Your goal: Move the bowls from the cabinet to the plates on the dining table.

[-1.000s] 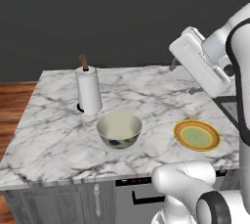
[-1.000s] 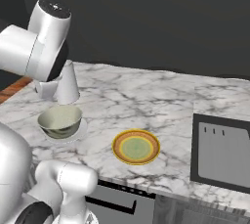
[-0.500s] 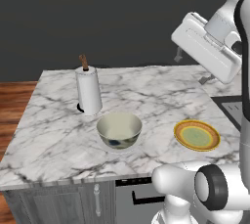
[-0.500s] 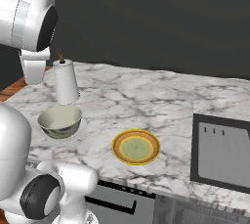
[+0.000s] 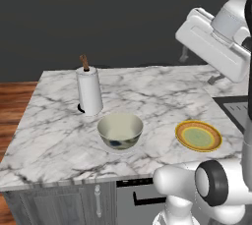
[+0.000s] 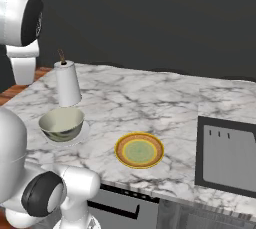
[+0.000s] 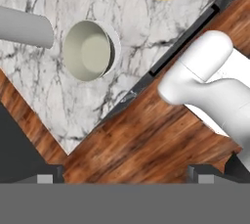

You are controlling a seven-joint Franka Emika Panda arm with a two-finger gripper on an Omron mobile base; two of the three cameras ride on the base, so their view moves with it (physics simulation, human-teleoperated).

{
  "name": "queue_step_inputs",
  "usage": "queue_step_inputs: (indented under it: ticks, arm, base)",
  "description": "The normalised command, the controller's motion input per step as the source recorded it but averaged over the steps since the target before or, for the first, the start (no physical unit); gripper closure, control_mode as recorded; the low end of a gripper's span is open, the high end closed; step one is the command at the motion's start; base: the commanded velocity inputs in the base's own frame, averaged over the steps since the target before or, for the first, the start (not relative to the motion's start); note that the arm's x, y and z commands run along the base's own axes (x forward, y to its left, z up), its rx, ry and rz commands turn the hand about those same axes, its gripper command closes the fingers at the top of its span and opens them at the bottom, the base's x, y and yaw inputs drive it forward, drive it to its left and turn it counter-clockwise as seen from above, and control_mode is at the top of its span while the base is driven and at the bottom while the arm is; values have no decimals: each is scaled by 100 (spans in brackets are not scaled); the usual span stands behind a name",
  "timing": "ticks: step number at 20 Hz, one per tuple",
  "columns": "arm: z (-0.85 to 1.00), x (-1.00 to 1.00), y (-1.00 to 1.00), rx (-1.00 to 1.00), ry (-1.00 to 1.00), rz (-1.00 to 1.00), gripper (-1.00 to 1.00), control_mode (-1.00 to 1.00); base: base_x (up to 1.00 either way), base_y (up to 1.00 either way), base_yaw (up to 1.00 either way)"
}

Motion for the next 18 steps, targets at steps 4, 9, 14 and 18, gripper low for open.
queue_step_inputs:
  ticks: [4,9,14,18]
  arm:
    - [5,-31,3,-6,-1,0,-100,-100]
    - [0,0,0,0,0,0,-100,100]
    - [0,0,0,0,0,0,-100,100]
    - [0,0,0,0,0,0,-100,100]
  base:
    - [0,0,0]
    - [-45,22,0]
    - [-42,49,13]
    - [-21,47,35]
